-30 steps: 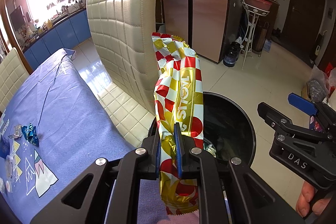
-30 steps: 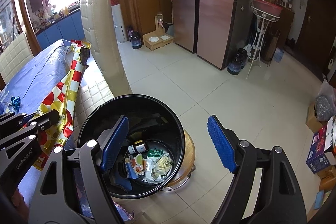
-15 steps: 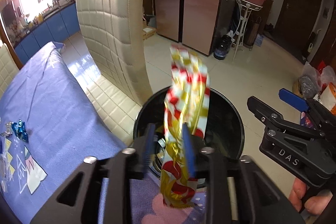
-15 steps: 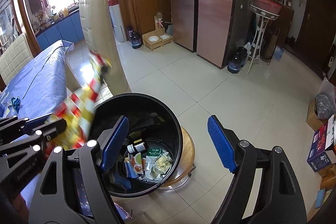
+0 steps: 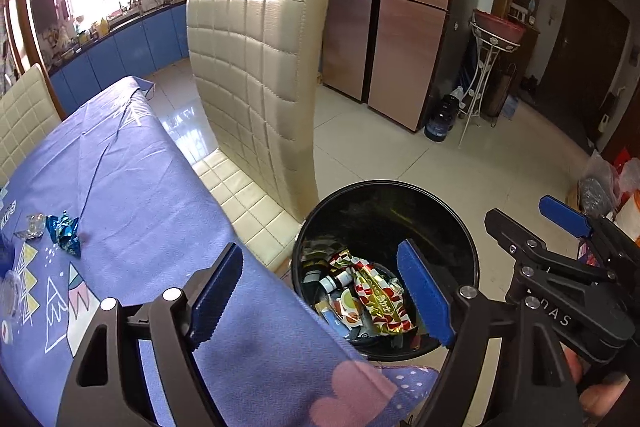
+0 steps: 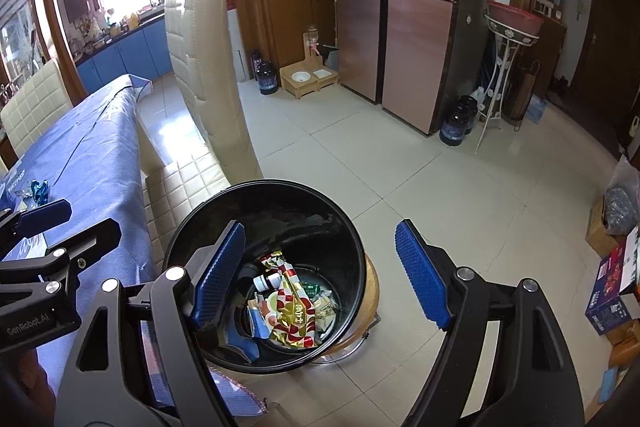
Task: Collect trash
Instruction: 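Move both tools back over the table toward the cap and lid, then grasp the white red-labelled cap with left tool while right tool grasps the clear lid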
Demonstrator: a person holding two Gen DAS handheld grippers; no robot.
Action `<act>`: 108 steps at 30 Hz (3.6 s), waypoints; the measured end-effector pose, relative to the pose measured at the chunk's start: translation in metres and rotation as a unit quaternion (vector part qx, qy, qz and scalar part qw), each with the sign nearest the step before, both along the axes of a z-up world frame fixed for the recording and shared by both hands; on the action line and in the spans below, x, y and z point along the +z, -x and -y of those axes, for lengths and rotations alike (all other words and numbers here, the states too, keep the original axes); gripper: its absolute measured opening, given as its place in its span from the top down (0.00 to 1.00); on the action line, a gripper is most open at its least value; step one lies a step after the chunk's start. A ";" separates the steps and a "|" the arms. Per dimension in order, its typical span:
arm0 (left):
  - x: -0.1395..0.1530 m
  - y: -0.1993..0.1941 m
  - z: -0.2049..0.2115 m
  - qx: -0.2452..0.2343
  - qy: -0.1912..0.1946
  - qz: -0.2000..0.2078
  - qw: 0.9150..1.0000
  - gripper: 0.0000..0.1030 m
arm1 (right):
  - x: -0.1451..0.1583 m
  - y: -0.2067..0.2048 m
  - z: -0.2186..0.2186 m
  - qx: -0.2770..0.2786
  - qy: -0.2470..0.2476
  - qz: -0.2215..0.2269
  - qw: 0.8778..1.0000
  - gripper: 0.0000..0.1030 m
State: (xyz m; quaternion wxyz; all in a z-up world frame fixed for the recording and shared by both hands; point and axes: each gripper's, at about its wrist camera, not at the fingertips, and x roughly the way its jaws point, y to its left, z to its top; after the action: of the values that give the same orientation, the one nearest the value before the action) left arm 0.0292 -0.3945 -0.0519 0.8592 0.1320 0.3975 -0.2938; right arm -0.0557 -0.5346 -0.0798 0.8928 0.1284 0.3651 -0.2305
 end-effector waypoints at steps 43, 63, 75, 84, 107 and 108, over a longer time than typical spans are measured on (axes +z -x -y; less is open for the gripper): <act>0.002 -0.051 -0.307 0.246 -0.014 0.042 0.968 0.25 | 0.030 -0.101 -0.269 0.211 0.059 -0.010 0.976 0.24; -0.061 -0.118 -0.437 0.299 -0.029 -0.049 0.953 0.25 | 0.000 -0.187 -0.400 0.310 0.041 -0.045 0.949 0.24; -0.052 -0.117 -0.453 0.298 -0.019 -0.023 0.954 0.63 | -0.004 -0.203 -0.441 0.347 0.053 -0.062 0.934 0.24; -0.038 -0.110 -0.485 0.342 -0.042 0.020 0.939 0.63 | -0.017 -0.236 -0.501 0.412 0.019 -0.079 0.908 0.11; -0.039 -0.111 -0.488 0.355 -0.046 0.014 0.934 0.63 | -0.031 -0.221 -0.493 0.417 0.049 -0.100 0.902 0.16; -0.039 -0.109 -0.484 0.352 -0.046 0.014 0.935 0.63 | -0.030 -0.216 -0.486 0.414 0.047 -0.100 0.904 0.16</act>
State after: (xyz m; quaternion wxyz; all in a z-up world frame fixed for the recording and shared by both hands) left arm 0.1378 0.0892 -0.0907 0.9061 0.0276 0.4194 0.0475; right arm 0.1607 -0.0484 -0.1099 0.8717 -0.1000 0.4615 0.1310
